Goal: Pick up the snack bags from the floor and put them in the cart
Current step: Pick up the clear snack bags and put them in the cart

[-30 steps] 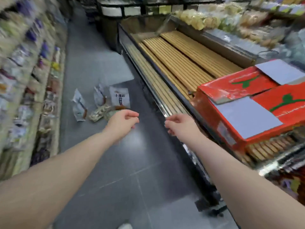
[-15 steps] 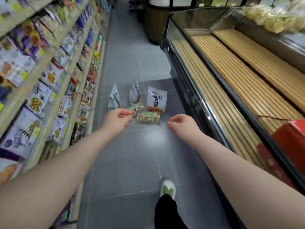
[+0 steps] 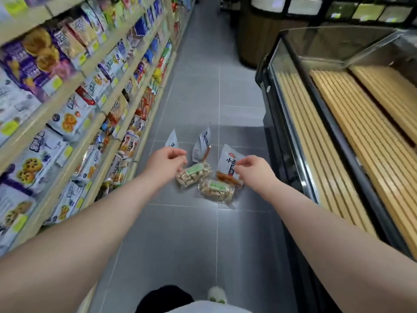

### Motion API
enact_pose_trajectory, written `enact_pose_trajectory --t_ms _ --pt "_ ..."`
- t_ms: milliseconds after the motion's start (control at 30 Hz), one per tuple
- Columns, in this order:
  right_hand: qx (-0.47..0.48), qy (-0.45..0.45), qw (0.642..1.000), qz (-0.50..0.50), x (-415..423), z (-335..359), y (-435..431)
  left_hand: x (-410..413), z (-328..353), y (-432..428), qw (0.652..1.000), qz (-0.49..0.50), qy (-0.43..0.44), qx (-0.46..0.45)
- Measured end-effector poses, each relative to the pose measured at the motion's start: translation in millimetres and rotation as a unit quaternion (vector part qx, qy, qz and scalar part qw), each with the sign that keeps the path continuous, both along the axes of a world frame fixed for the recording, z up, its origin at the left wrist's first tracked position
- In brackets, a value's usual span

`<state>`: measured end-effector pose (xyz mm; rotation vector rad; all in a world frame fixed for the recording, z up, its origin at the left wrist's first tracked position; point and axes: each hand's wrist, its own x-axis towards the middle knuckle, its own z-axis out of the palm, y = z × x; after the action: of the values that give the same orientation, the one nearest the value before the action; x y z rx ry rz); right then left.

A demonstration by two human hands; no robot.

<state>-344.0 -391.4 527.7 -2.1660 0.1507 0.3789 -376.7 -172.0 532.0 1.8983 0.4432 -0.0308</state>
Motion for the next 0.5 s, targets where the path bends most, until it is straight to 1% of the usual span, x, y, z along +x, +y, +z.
enact_pose_trajectory --t_ms 100,233,333,433,500 --pt "0.000 0.013 1.000 0.016 41.4 -9.2 14.6 40.0 -11.8 11.6 1.000 -0.003 0.014 -0.004" --pt "-0.005 0.031 0.999 0.005 115.6 -36.0 31.9 118.4 -43.9 36.5 0.999 -0.015 0.039 -0.006" --pt "-0.003 0.042 0.998 -0.041 176.6 -61.7 43.2 189.2 -69.9 50.8 0.997 -0.044 0.064 -0.009" --pt "0.018 0.071 0.992 -0.106 239.6 -89.8 59.2 266.5 -93.3 64.0 0.994 -0.068 0.088 -0.010" --pt "0.021 0.085 0.988 -0.124 271.0 -104.3 68.1 306.2 -105.3 68.6 0.991 -0.083 0.101 -0.004"
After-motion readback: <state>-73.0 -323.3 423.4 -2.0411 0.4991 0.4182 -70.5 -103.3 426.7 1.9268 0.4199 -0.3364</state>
